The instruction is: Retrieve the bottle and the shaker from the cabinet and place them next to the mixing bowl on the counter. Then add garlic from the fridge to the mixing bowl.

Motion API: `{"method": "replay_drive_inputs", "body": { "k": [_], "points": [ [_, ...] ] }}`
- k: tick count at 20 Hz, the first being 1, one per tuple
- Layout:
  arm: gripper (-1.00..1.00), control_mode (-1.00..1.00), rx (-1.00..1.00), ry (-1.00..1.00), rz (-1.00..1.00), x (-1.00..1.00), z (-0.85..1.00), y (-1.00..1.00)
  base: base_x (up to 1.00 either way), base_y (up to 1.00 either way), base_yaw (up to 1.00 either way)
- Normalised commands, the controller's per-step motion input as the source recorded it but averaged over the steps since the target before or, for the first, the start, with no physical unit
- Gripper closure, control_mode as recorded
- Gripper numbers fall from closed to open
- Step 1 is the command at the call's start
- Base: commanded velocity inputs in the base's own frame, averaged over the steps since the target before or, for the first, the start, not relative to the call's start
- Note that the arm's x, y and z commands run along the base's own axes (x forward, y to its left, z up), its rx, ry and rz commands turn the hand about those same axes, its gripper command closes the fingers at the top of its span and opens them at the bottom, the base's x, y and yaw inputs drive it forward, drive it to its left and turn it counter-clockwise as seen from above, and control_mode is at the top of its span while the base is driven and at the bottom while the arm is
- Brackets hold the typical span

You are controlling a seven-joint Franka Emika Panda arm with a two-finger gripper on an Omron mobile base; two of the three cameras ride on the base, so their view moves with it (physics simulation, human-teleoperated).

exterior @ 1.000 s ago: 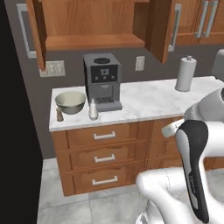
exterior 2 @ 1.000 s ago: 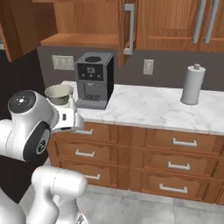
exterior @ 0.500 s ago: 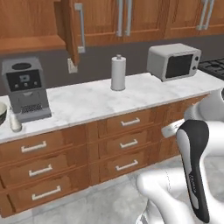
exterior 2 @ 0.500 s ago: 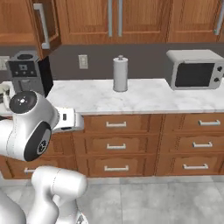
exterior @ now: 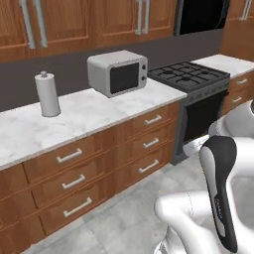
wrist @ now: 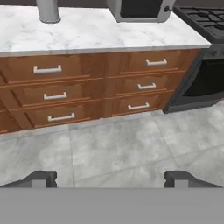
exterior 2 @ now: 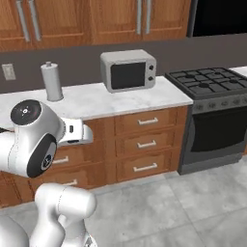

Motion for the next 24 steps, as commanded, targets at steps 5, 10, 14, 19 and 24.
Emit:
{"method": "replay_drive_inputs", "body": {
  "k": [5,10,14,19,24],
  "points": [
    [-1.00,1.00,0.00,0.00,0.00,0.00,0.00,0.00,0.00,-1.00,-0.45],
    [-1.00,1.00,0.00,0.00,0.00,0.00,0.00,0.00,0.00,-1.00,-0.44],
    [-1.00,1.00,0.00,0.00,0.00,0.00,0.00,0.00,0.08,-0.79,-0.34],
    [-1.00,1.00,0.00,0.00,0.00,0.00,0.00,0.00,0.72,-0.55,-0.18],
    [-1.00,1.00,0.00,0.00,0.00,0.00,0.00,0.00,1.00,-0.69,-0.10]
  ]
}}
